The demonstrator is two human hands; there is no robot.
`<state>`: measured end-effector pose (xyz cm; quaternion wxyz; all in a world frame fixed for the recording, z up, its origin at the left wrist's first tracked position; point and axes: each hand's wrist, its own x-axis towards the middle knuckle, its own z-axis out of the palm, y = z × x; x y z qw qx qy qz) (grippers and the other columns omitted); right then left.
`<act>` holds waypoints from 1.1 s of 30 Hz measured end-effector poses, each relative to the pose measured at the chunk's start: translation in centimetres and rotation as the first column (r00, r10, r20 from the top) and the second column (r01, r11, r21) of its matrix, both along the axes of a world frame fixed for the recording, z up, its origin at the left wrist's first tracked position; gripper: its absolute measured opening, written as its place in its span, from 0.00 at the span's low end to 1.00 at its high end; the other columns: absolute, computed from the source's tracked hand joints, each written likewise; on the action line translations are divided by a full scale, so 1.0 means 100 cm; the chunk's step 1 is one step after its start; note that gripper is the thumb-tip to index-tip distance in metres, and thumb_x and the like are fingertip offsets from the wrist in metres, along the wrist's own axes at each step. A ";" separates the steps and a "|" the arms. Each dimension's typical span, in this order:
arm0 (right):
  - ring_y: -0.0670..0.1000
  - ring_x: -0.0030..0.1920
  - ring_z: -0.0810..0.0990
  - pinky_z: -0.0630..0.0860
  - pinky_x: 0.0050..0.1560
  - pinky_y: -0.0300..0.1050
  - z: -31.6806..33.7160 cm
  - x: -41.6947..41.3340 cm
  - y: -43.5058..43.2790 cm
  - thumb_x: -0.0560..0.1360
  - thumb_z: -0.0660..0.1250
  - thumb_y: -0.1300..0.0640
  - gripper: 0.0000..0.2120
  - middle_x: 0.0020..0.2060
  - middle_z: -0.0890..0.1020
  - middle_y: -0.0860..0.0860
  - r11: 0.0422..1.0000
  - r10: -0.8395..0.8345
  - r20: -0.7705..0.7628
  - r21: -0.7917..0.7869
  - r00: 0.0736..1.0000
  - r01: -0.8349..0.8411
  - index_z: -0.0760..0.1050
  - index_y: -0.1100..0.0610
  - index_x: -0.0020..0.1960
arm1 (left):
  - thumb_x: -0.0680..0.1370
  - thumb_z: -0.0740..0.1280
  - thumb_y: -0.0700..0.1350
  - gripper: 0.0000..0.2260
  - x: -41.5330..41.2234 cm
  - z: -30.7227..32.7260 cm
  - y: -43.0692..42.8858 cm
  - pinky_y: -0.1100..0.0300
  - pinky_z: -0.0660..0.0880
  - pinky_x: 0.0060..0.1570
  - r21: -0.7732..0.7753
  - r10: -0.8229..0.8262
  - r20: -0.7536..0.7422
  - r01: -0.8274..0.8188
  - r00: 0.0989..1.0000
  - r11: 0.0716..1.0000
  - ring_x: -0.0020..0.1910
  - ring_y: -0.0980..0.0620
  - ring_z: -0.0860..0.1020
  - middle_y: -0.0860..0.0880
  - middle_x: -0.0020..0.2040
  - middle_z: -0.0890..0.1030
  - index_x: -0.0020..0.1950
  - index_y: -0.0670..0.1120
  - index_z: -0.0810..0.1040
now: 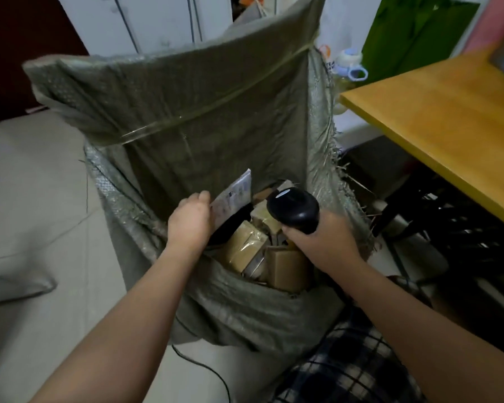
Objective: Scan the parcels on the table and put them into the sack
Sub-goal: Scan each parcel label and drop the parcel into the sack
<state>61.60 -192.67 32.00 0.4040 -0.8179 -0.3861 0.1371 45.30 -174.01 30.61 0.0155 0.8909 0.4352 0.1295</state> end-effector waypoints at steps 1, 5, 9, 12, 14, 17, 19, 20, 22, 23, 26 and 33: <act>0.38 0.35 0.77 0.76 0.34 0.42 -0.003 0.001 0.000 0.67 0.75 0.45 0.13 0.30 0.78 0.44 1.000 0.001 -0.029 -0.010 1.000 -0.001 0.74 0.50 0.34 | 0.78 0.63 0.42 0.06 0.003 -0.002 0.002 0.53 0.63 0.37 0.018 -0.006 -0.041 0.006 0.999 1.000 0.50 0.38 0.76 0.41 0.50 0.77 0.52 0.41 0.72; 0.42 0.36 0.79 0.75 0.34 0.42 -0.010 0.005 -0.003 0.67 0.74 0.44 0.12 0.31 0.80 0.45 1.000 -0.014 -0.123 -0.026 0.992 0.011 0.77 0.51 0.37 | 0.80 0.59 0.41 0.07 0.020 -0.020 0.002 0.52 0.71 0.39 -0.077 -0.072 -0.239 0.055 0.968 0.996 0.50 0.40 0.78 0.42 0.53 0.77 0.56 0.43 0.73; 0.42 0.36 0.79 0.76 0.35 0.43 -0.016 0.012 -0.011 0.67 0.73 0.44 0.11 0.31 0.80 0.44 0.999 -0.046 -0.144 -0.013 0.989 0.045 0.76 0.50 0.36 | 0.81 0.57 0.45 0.13 0.032 -0.036 -0.007 0.50 0.73 0.52 -0.341 -0.167 -0.391 0.026 0.905 0.940 0.58 0.40 0.74 0.41 0.60 0.75 0.63 0.43 0.73; 0.40 0.34 0.78 0.72 0.31 0.40 -0.016 0.019 -0.020 0.67 0.74 0.44 0.11 0.29 0.79 0.43 0.996 -0.091 -0.141 0.003 0.986 0.092 0.76 0.48 0.35 | 0.81 0.59 0.48 0.14 0.043 -0.026 -0.018 0.51 0.73 0.51 -0.270 -0.206 -0.289 0.127 0.935 0.954 0.57 0.42 0.74 0.43 0.59 0.76 0.64 0.45 0.74; 0.38 0.33 0.77 0.69 0.29 0.39 -0.012 0.026 -0.029 0.67 0.74 0.45 0.11 0.27 0.78 0.42 0.988 -0.150 -0.129 0.019 0.980 0.153 0.75 0.47 0.34 | 0.81 0.60 0.47 0.13 0.055 -0.011 -0.027 0.51 0.74 0.51 -0.221 -0.278 -0.215 0.231 0.936 0.948 0.56 0.44 0.74 0.45 0.56 0.75 0.64 0.46 0.74; 0.35 0.33 0.76 0.70 0.31 0.37 0.003 0.039 -0.050 0.66 0.75 0.46 0.11 0.28 0.78 0.39 0.969 -0.226 -0.121 0.073 0.966 0.236 0.74 0.47 0.34 | 0.81 0.60 0.48 0.14 0.081 0.017 -0.049 0.51 0.75 0.50 -0.135 -0.379 -0.151 0.360 0.913 0.923 0.56 0.44 0.74 0.45 0.55 0.75 0.64 0.44 0.74; 0.34 0.33 0.76 0.71 0.32 0.35 0.018 0.049 -0.071 0.66 0.76 0.47 0.10 0.31 0.78 0.39 0.949 -0.278 -0.110 0.123 0.954 0.291 0.74 0.45 0.35 | 0.80 0.59 0.49 0.14 0.104 0.036 -0.068 0.51 0.74 0.49 -0.071 -0.437 -0.118 0.432 0.892 0.899 0.57 0.43 0.73 0.45 0.55 0.75 0.62 0.44 0.73; 0.34 0.33 0.76 0.70 0.32 0.32 0.027 0.055 -0.084 0.66 0.75 0.47 0.10 0.32 0.78 0.39 0.936 -0.305 -0.103 0.149 0.947 0.318 0.74 0.44 0.35 | 0.80 0.59 0.50 0.14 0.117 0.045 -0.080 0.51 0.73 0.49 -0.040 -0.476 -0.086 0.474 0.875 0.880 0.56 0.43 0.74 0.45 0.54 0.75 0.60 0.44 0.74; 0.33 0.32 0.76 0.68 0.29 0.28 0.044 0.066 -0.114 0.67 0.75 0.48 0.11 0.29 0.77 0.39 0.903 -0.368 -0.099 0.201 0.925 0.381 0.73 0.43 0.35 | 0.80 0.59 0.50 0.12 0.144 0.062 -0.106 0.51 0.73 0.49 0.008 -0.560 -0.016 0.560 0.829 0.829 0.55 0.43 0.74 0.45 0.53 0.76 0.58 0.45 0.75; 0.34 0.30 0.75 0.67 0.27 0.29 0.052 0.072 -0.131 0.67 0.75 0.49 0.12 0.26 0.75 0.39 0.882 -0.403 -0.101 0.223 0.910 0.415 0.72 0.44 0.33 | 0.80 0.59 0.50 0.12 0.159 0.071 -0.119 0.51 0.73 0.48 0.024 -0.597 0.017 0.597 0.802 0.802 0.54 0.44 0.74 0.45 0.53 0.76 0.59 0.45 0.75; 0.38 0.24 0.72 0.62 0.24 0.31 0.074 0.088 -0.190 0.69 0.75 0.52 0.15 0.19 0.72 0.39 0.811 -0.518 -0.106 0.256 0.849 0.527 0.70 0.49 0.30 | 0.80 0.60 0.50 0.12 0.205 0.095 -0.169 0.51 0.72 0.46 0.049 -0.707 0.084 0.705 0.703 0.707 0.54 0.44 0.74 0.46 0.53 0.76 0.58 0.46 0.75; 0.45 0.36 0.75 0.69 0.35 0.42 0.111 0.107 -0.351 0.70 0.75 0.52 0.07 0.33 0.78 0.46 0.498 -0.816 -0.148 0.311 0.559 0.809 0.77 0.50 0.43 | 0.81 0.59 0.50 0.13 0.290 0.122 -0.320 0.49 0.74 0.51 -0.015 -0.918 0.126 0.926 0.377 0.378 0.59 0.44 0.71 0.47 0.57 0.75 0.63 0.47 0.73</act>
